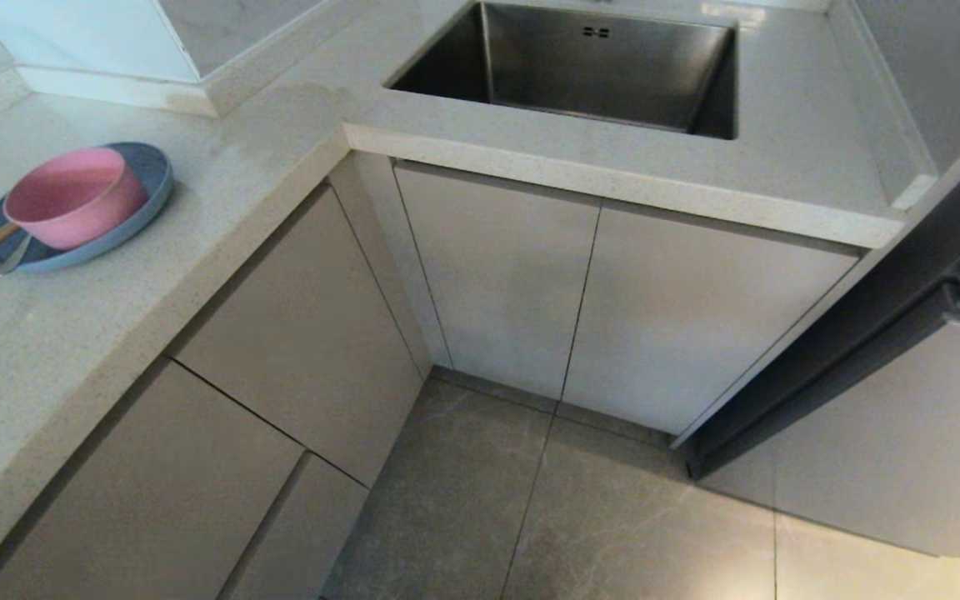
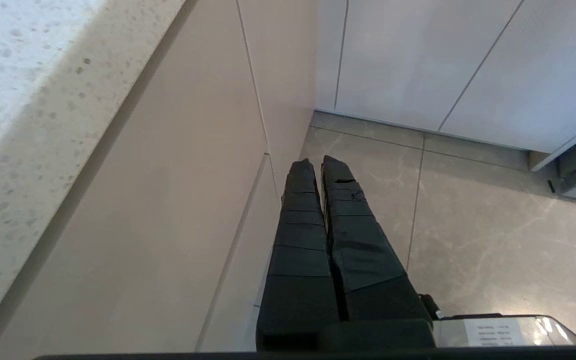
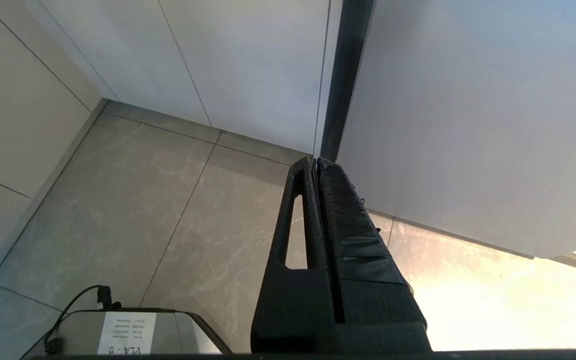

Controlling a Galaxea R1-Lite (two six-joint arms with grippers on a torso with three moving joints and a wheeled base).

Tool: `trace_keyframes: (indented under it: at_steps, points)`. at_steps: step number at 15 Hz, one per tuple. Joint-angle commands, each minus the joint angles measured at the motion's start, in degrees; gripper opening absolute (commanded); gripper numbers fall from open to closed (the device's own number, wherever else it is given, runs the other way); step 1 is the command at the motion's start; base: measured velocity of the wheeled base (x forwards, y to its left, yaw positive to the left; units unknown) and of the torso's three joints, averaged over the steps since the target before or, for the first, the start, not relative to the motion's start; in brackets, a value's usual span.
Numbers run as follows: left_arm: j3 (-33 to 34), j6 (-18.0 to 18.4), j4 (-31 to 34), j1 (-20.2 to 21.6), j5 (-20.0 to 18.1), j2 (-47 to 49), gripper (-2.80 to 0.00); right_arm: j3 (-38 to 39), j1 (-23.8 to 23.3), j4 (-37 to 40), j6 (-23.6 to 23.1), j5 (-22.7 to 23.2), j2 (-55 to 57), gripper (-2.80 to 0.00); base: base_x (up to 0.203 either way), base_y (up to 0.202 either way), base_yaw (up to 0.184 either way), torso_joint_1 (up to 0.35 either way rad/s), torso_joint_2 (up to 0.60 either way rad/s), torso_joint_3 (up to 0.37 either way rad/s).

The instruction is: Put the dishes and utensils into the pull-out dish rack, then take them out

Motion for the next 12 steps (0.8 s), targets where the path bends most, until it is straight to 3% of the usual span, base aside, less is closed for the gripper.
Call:
trace_keyframes:
  at_steps: [1, 5, 12]
  points:
    - [0.11, -0.48, 0.04, 0.01, -0.04, 0.18, -2.80, 0.01, 0.02, -0.02, 0.00, 0.00, 0.05, -2.80, 0.000, 0.000, 0.000, 0.000, 0.00, 0.000]
    - [0.11, -3.38, 0.24, 0.01, 0.31, 0.18, -2.80, 0.01, 0.02, -0.02, 0.00, 0.00, 0.05, -2.80, 0.000, 0.000, 0.000, 0.000, 0.00, 0.000]
    - [0.11, -3.46, 0.24, 0.01, 0.31, 0.18, -2.80, 0.01, 0.02, -0.02, 0.00, 0.00, 0.05, -2.80, 0.000, 0.000, 0.000, 0.000, 0.00, 0.000]
